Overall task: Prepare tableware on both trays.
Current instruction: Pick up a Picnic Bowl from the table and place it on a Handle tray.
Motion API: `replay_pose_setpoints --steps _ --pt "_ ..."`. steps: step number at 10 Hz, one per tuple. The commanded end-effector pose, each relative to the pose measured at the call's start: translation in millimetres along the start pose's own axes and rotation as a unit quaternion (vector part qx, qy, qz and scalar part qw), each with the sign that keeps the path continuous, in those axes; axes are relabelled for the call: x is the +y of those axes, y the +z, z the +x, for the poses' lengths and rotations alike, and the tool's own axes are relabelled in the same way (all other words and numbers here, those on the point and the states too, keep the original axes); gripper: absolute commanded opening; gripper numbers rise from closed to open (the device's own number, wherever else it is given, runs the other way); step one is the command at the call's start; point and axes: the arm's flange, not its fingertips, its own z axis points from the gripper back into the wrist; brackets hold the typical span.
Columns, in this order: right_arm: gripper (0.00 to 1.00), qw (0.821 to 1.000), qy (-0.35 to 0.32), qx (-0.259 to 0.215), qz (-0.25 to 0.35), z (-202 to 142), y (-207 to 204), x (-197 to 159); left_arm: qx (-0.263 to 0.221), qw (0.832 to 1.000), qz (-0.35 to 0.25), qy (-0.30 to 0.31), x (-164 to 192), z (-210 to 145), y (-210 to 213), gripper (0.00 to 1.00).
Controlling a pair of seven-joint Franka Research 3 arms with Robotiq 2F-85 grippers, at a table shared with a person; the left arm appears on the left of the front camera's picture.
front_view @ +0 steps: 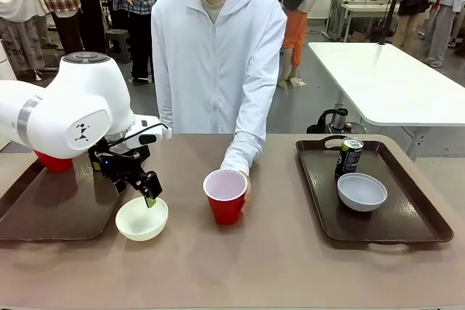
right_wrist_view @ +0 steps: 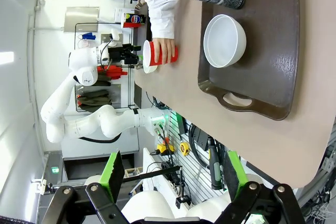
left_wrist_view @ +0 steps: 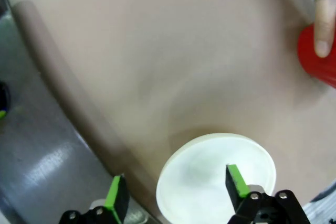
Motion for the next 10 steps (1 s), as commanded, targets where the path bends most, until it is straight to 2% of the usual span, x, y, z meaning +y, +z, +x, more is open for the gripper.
replay_pose_setpoints --steps 1,2,4,5,7,10 --pt "0.99 1.000 0.002 -0.002 0.004 -1.7 -0.3 1.7 -0.005 1.000 0.002 -0.012 -2.5 3.3 -3.1 0.41" --pt "0.99 1.000 0.002 -0.002 0.004 -1.7 -0.3 1.7 -0.005 1.000 0.004 -0.012 -2.6 3.4 -4.8 0.00" --pt "0.99 1.000 0.002 -0.002 0.004 -1.7 -0.3 1.7 0.000 1.000 0.006 -0.016 -3.2 2.4 -8.5 0.00" --pt "0.99 1.000 0.002 -0.002 0.004 -1.7 -0.3 1.7 0.002 1.000 0.007 -0.017 -3.3 2.2 -9.0 0.16" --pt "0.99 1.000 0.002 -0.002 0.004 -1.7 -0.3 1.7 0.004 1.000 0.006 -0.018 -3.7 1.7 -8.6 0.00" --pt "0.99 1.000 0.002 -0.002 0.004 -1.7 -0.3 1.7 0.006 1.000 0.011 -0.020 -2.9 1.0 -6.7 0.00"
